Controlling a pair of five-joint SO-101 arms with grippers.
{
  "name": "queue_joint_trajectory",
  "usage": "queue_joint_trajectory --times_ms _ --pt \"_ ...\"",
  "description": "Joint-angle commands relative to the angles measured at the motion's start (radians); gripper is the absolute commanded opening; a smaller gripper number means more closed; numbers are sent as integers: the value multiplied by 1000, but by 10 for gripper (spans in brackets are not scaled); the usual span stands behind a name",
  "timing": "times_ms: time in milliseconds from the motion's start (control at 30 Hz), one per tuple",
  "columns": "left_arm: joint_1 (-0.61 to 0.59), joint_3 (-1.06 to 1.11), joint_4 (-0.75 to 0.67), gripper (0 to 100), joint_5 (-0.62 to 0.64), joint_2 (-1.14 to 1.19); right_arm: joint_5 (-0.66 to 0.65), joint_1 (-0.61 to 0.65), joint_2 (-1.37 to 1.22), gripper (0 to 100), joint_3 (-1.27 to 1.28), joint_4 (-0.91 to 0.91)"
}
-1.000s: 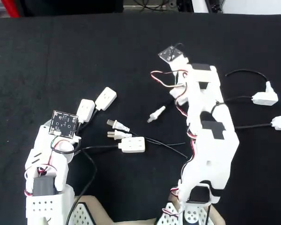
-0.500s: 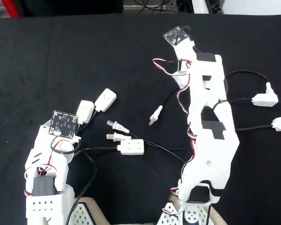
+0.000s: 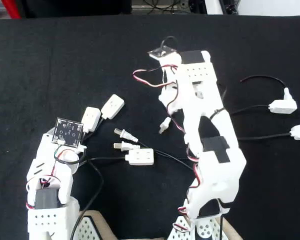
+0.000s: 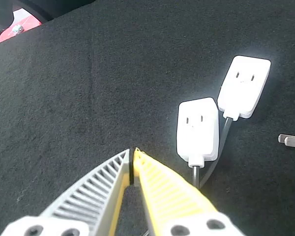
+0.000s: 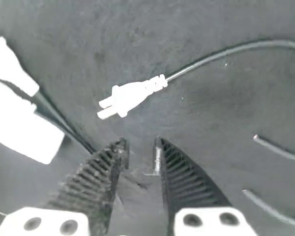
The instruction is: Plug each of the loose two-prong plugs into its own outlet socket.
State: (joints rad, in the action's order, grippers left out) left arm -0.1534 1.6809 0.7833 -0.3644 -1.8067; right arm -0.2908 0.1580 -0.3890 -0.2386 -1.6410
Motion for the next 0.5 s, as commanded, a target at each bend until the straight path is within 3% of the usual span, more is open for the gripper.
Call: queue_joint_trajectory --times_ms 0,167,333,467 --pt "-5 18 3 30 -6 -5 146 14 -13 96 -53 46" --pt "-5 18 5 30 -6 -5 382 44 -53 106 -51 110" --pt "-5 18 5 30 -8 -5 597 43 -90 190 -51 115" --pt "-5 18 5 30 -8 -5 651 46 -116 197 -53 117"
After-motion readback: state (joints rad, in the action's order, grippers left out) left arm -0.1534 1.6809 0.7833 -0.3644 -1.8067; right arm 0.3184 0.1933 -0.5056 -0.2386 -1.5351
